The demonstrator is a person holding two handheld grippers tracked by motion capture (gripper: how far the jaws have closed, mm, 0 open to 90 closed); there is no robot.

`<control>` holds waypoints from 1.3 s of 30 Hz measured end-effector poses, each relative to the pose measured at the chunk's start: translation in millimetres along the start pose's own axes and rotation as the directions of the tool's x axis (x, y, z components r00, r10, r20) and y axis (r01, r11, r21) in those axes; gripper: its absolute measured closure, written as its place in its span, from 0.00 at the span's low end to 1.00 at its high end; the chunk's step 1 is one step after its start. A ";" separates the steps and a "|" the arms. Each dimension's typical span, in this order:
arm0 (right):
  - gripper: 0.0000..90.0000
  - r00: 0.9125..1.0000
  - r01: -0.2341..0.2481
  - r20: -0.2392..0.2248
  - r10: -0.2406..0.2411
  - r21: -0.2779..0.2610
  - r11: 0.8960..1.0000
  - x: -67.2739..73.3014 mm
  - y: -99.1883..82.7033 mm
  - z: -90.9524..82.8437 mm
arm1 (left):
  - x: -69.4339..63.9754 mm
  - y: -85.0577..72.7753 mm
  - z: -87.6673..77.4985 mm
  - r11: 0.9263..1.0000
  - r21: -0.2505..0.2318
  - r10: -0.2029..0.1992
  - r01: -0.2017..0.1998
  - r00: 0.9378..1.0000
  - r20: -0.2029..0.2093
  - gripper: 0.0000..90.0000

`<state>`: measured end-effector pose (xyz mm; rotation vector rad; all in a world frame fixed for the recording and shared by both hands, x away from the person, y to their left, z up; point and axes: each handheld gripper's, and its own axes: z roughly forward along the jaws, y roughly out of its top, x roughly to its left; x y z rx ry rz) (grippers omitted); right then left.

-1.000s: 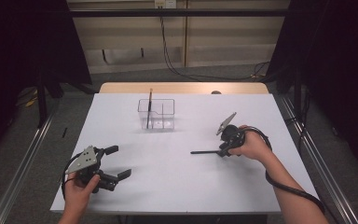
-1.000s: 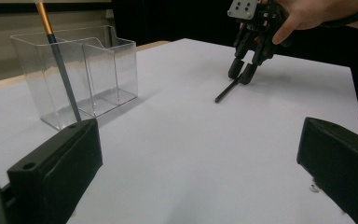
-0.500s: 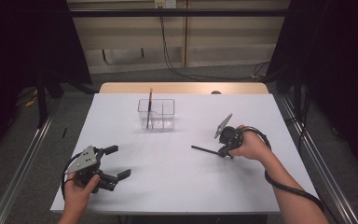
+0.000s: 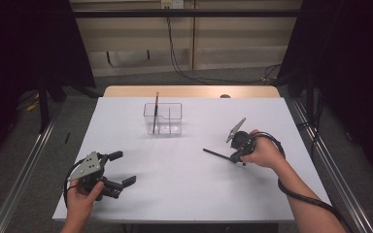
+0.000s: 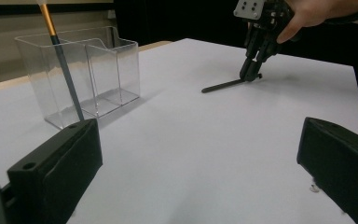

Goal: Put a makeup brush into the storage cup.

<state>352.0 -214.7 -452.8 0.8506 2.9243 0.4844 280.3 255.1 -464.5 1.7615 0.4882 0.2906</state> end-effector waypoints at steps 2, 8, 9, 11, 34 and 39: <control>0.94 1.000 -0.011 -0.003 0.011 -0.007 1.000 -0.8 -3.6 -2.7 | 0.0 -0.1 0.4 1.000 0.004 -0.001 0.001 1.000 -0.001 0.00; 0.94 1.000 0.007 -0.004 -0.007 -0.022 1.000 3.1 -6.6 -11.2 | -1.2 0.2 2.9 1.000 0.009 0.000 0.000 1.000 0.003 0.00; 0.94 1.000 0.004 -0.004 -0.004 -0.027 1.000 4.0 -6.9 -11.9 | -1.4 0.3 3.1 1.000 0.009 0.000 0.000 1.000 0.004 0.00; 0.94 1.000 0.004 -0.015 -0.005 -0.036 0.999 5.6 -7.3 -12.0 | -1.6 0.3 3.4 1.000 0.009 -0.001 0.001 1.000 0.006 0.00; 0.92 0.999 0.014 -0.033 -0.014 0.022 1.000 5.1 -1.2 3.2 | 0.6 -1.9 4.8 1.000 0.014 -0.008 0.007 1.000 0.010 0.00; 0.94 1.000 0.007 -0.026 -0.006 0.022 1.000 6.2 -1.6 3.4 | -0.5 -0.6 5.6 1.000 0.015 -0.003 0.003 1.000 0.010 0.00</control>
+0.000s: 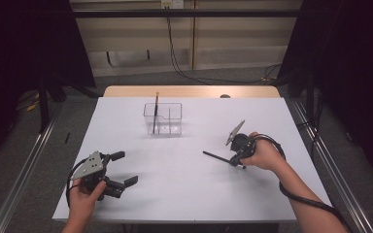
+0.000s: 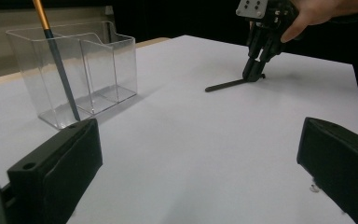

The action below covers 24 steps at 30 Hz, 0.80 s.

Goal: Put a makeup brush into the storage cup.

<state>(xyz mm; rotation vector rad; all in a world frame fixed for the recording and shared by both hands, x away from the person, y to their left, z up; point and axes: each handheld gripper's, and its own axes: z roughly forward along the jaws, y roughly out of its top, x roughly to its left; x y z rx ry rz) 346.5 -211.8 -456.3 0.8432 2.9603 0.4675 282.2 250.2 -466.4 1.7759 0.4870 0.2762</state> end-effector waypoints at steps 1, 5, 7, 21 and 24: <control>0.94 1.000 -0.014 -0.007 0.014 -0.001 1.000 -0.8 -0.4 0.0 | -0.1 0.3 -0.1 1.000 0.000 0.002 -0.002 1.000 0.000 0.00; 0.94 0.999 -0.039 0.001 0.039 0.020 0.999 -0.2 2.7 -0.3 | -0.2 1.2 -1.6 1.000 -0.008 0.000 0.000 1.000 -0.004 0.00; 0.94 0.999 -0.047 0.002 0.047 0.009 0.999 0.0 1.4 -0.8 | 0.1 1.4 -2.3 1.000 -0.010 -0.001 0.001 1.000 -0.006 0.00; 0.94 0.999 0.028 -0.040 -0.031 -0.065 0.997 21.2 6.1 -14.0 | -2.9 9.1 7.6 1.000 -0.003 0.000 0.000 1.000 0.018 0.00; 0.94 0.998 0.054 -0.041 -0.057 -0.063 0.997 26.1 8.7 -15.4 | -3.7 12.0 11.5 1.000 0.002 0.006 -0.006 1.000 0.027 0.00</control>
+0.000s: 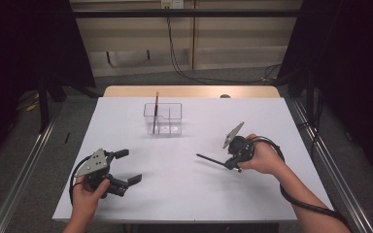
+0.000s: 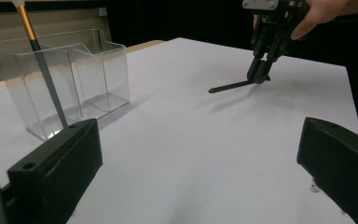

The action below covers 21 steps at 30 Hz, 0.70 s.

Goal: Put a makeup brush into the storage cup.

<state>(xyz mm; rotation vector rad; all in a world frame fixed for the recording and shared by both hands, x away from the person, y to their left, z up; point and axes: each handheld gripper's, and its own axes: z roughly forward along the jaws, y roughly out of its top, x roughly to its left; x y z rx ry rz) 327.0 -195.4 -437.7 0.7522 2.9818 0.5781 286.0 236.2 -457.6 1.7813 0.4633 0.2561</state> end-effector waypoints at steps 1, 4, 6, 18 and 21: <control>0.94 1.000 0.005 -0.002 -0.005 -0.001 1.000 1.5 1.1 -0.6 | -0.2 0.8 1.3 1.000 0.003 0.002 -0.002 1.000 0.003 0.00; 0.94 1.000 0.019 -0.002 -0.019 -0.001 1.000 5.1 4.5 -2.6 | -1.2 2.7 5.6 1.000 0.006 0.006 -0.006 1.000 0.013 0.00; 0.94 0.999 0.034 -0.005 -0.034 -0.004 0.999 7.9 6.8 -3.7 | -1.8 4.1 8.1 1.000 0.011 0.010 -0.010 1.000 0.018 0.00; 0.94 0.995 0.095 -0.028 -0.095 -0.008 0.995 22.5 14.6 -7.6 | -4.4 11.9 22.4 0.999 0.028 0.021 -0.023 0.998 0.059 0.00; 0.94 0.994 0.105 -0.033 -0.106 -0.016 0.994 25.0 16.5 -8.8 | -5.5 14.3 26.9 1.000 0.024 0.013 -0.014 0.997 0.075 0.00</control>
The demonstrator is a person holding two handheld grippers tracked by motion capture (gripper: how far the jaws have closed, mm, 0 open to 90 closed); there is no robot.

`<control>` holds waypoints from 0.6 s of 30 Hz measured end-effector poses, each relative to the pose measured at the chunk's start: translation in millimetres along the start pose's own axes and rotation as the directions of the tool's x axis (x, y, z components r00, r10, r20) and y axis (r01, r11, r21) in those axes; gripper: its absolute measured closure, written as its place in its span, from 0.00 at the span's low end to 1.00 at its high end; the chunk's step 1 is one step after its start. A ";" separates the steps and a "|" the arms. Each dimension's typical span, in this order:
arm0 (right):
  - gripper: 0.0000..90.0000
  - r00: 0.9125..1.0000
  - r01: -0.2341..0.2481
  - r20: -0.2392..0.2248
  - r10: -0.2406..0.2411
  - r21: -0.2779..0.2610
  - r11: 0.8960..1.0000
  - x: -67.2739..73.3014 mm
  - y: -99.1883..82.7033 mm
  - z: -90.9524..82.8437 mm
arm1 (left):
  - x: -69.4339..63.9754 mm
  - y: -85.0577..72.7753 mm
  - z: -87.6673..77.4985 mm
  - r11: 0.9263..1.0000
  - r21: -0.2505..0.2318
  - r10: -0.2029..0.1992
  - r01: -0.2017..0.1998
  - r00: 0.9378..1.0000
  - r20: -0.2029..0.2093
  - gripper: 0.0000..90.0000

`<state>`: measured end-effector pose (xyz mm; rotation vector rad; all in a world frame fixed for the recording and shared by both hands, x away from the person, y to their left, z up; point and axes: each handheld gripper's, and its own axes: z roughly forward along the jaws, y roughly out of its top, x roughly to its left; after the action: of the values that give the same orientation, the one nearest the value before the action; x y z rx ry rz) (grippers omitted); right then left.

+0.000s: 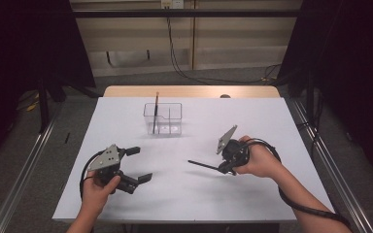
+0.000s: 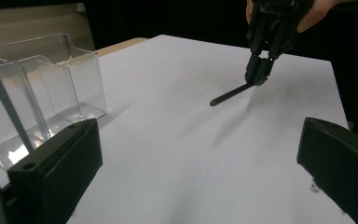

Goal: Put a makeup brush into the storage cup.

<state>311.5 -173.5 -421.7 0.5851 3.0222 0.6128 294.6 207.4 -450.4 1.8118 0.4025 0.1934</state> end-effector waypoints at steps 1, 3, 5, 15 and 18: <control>0.94 1.000 0.010 -0.003 -0.010 -0.002 1.000 0.5 0.8 -0.2 | -0.7 1.5 1.9 1.000 0.001 0.002 -0.002 1.000 0.007 0.00; 0.94 1.000 0.020 -0.004 -0.020 -0.004 1.000 2.3 2.8 -0.2 | -1.4 3.0 3.9 1.000 0.005 0.003 -0.004 1.000 0.015 0.00; 0.94 0.999 0.031 -0.008 -0.031 -0.003 1.000 3.9 4.5 0.7 | -4.0 7.4 11.2 1.000 0.019 0.009 -0.010 0.999 0.037 0.00; 0.94 0.998 0.052 -0.020 -0.052 -0.002 0.999 11.3 10.8 2.4 | -4.5 14.6 27.3 0.999 0.032 0.021 -0.024 0.997 0.077 0.00; 0.94 0.998 0.065 -0.023 -0.065 -0.004 0.998 12.4 12.4 2.9 | -4.6 17.1 30.4 0.999 0.039 0.026 -0.030 0.996 0.086 0.00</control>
<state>304.6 -157.4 -418.8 0.4810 3.0473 0.6259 303.5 174.4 -442.1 1.8595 0.3229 0.1277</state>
